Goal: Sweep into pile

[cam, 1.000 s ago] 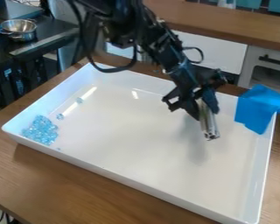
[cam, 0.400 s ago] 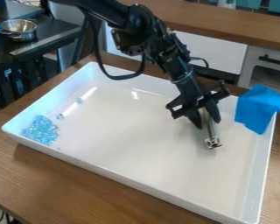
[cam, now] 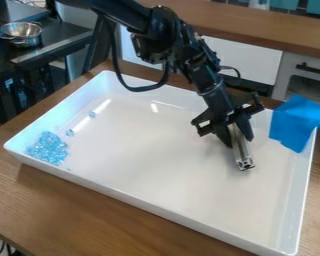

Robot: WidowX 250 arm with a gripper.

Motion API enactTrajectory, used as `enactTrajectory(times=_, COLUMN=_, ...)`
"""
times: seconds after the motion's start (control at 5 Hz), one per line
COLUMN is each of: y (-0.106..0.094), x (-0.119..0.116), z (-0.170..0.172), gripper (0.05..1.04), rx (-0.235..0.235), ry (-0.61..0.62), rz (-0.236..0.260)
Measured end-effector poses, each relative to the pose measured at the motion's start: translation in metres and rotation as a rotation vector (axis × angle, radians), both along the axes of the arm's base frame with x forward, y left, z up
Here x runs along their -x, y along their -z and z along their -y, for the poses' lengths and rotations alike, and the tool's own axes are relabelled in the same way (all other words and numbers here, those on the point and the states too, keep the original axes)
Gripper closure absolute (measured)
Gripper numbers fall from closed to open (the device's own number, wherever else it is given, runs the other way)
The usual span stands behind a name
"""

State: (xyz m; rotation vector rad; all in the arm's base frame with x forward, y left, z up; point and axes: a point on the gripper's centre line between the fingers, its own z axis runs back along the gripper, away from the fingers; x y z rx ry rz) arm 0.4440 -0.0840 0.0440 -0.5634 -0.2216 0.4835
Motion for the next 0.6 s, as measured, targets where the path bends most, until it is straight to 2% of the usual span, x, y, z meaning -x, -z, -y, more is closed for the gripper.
enactTrajectory(times=0.2, y=0.006, x=0.008, z=-0.015, gripper=0.702, rx=-0.002, ry=-0.053, rz=-0.013)
enactTrajectory(times=0.4, y=0.003, x=0.020, z=-0.045, gripper=0.702, rx=-0.001, ry=-0.112, rz=-0.006)
enactTrajectory(times=0.6, y=0.001, x=0.032, z=-0.088, gripper=0.702, rx=0.028, ry=-0.197, rz=-0.015)
